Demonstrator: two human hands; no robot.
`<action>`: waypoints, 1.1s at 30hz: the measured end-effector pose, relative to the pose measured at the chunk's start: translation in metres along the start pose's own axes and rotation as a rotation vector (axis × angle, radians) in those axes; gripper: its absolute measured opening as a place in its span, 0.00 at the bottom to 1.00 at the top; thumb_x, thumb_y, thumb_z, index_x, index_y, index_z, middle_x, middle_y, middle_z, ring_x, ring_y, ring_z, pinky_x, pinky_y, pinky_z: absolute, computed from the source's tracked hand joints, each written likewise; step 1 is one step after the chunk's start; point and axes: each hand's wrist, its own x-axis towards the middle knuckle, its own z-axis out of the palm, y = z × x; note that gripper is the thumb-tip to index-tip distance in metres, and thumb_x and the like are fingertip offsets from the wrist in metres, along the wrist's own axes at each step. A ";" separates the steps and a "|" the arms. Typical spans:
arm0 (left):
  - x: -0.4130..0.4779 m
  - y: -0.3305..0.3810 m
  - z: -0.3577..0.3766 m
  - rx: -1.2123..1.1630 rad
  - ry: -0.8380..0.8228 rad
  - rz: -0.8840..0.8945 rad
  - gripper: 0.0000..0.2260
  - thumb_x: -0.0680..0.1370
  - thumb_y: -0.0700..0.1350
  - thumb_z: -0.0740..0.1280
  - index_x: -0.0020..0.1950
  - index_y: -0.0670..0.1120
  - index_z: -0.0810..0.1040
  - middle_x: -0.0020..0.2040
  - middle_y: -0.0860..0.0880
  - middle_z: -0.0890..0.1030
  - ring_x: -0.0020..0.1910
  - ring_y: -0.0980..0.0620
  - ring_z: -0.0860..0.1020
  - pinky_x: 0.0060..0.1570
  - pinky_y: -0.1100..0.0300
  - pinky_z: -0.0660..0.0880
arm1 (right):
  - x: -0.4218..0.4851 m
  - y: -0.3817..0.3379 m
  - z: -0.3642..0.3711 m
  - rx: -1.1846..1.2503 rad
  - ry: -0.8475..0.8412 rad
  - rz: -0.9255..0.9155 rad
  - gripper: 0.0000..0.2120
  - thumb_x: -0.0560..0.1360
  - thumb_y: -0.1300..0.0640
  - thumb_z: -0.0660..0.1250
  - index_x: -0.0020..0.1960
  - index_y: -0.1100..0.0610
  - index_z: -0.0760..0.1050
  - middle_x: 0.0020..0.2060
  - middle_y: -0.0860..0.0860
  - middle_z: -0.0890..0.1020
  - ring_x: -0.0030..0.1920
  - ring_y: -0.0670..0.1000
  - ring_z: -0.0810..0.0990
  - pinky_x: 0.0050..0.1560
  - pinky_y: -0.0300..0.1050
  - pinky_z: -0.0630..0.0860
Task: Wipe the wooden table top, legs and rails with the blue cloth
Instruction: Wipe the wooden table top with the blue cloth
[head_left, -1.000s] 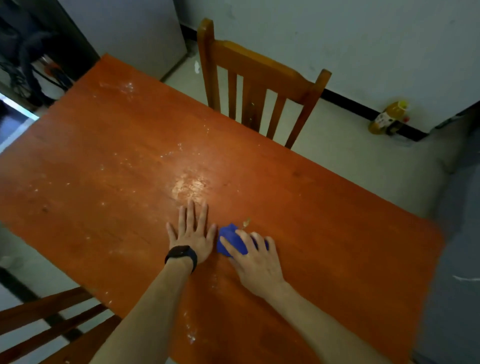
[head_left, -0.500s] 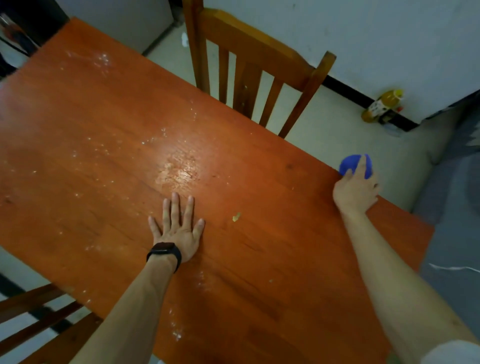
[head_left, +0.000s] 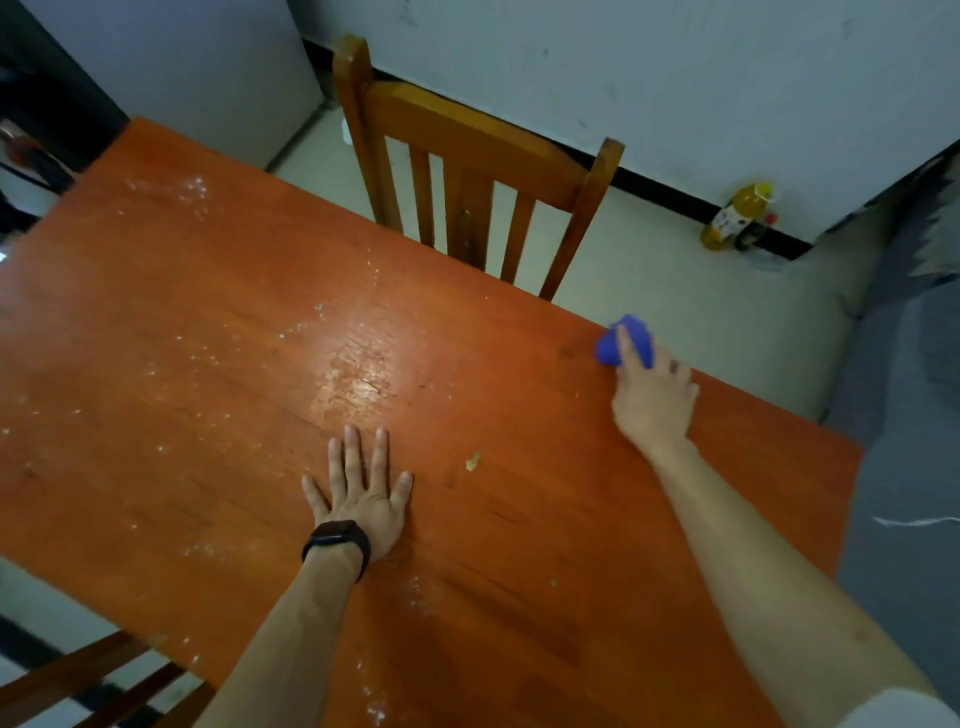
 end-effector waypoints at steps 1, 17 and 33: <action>0.000 0.002 0.001 -0.001 0.002 0.003 0.28 0.79 0.66 0.37 0.70 0.62 0.21 0.68 0.54 0.16 0.69 0.51 0.20 0.70 0.38 0.28 | 0.009 0.016 -0.010 0.068 -0.009 0.154 0.27 0.83 0.50 0.53 0.78 0.40 0.46 0.77 0.56 0.57 0.70 0.64 0.62 0.68 0.63 0.63; 0.003 0.003 0.004 0.010 0.005 -0.021 0.28 0.80 0.66 0.37 0.69 0.62 0.20 0.66 0.55 0.15 0.68 0.51 0.19 0.71 0.38 0.28 | 0.009 -0.115 0.027 -0.065 -0.022 -0.532 0.25 0.82 0.45 0.51 0.77 0.37 0.46 0.76 0.54 0.59 0.70 0.62 0.64 0.66 0.61 0.64; 0.007 -0.001 0.008 0.005 0.046 -0.039 0.27 0.79 0.67 0.36 0.67 0.63 0.19 0.67 0.56 0.15 0.67 0.52 0.18 0.69 0.38 0.26 | 0.029 -0.185 0.028 -0.128 -0.009 -0.578 0.33 0.80 0.54 0.58 0.78 0.39 0.47 0.78 0.51 0.52 0.73 0.60 0.57 0.69 0.59 0.60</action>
